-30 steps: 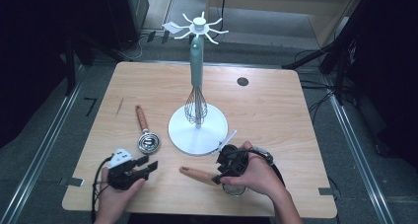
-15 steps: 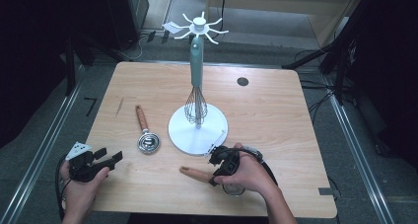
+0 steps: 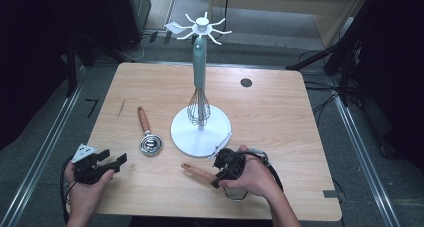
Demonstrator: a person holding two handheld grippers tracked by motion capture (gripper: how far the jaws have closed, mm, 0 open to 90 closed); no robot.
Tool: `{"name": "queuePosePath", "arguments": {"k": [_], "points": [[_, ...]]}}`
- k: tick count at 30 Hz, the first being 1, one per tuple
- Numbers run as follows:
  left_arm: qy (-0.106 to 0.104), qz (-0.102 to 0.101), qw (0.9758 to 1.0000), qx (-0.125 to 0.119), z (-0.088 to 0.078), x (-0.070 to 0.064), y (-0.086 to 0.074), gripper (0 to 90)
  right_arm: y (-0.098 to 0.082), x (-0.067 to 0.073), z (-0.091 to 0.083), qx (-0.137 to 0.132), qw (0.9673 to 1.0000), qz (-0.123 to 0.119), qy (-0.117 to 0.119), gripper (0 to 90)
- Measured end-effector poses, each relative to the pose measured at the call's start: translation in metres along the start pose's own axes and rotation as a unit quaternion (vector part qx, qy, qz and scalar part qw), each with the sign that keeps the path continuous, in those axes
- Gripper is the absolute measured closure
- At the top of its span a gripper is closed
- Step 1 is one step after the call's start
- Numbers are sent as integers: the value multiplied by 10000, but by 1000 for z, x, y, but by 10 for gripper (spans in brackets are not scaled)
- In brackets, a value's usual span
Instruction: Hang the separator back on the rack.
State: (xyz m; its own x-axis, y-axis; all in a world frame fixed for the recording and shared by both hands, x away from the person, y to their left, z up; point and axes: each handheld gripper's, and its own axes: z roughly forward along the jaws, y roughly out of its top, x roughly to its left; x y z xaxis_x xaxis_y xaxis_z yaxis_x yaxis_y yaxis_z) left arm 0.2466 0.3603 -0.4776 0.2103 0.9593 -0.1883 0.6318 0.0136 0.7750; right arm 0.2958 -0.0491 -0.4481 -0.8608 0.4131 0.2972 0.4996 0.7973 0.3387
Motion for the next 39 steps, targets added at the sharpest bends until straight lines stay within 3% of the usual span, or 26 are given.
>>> {"name": "queuePosePath", "arguments": {"k": [3, 5, 10, 13, 21, 29, 39], "points": [[53, -10, 10000, -51, 0, 2, 0, 251, -3, -1, -9, -286, 9995, 70, -135, 711], [204, -11, 9998, -81, 0, 3, 0, 247, -5, -3, -14, -443, 9987, 148, -219, 710], [405, -199, 9987, -240, -3, 7, 1, 186, -10, -11, -17, -706, 9962, 312, -410, 710], [417, -283, 9983, -300, -2, 9, 0, 134, -13, -15, -19, -870, 9939, 419, -539, 710], [283, -138, 9990, -314, 1, 5, -1, 19, -23, -22, -27, -1266, 9866, 672, -780, 710], [233, -256, 9985, -435, 0, 7, -2, 19, -38, -31, -37, -1816, 9733, 957, -1026, 710], [252, -120, 9991, -324, 5, 5, -3, 20, -50, -35, -47, -2426, 9516, 1222, -1436, 709]]}}
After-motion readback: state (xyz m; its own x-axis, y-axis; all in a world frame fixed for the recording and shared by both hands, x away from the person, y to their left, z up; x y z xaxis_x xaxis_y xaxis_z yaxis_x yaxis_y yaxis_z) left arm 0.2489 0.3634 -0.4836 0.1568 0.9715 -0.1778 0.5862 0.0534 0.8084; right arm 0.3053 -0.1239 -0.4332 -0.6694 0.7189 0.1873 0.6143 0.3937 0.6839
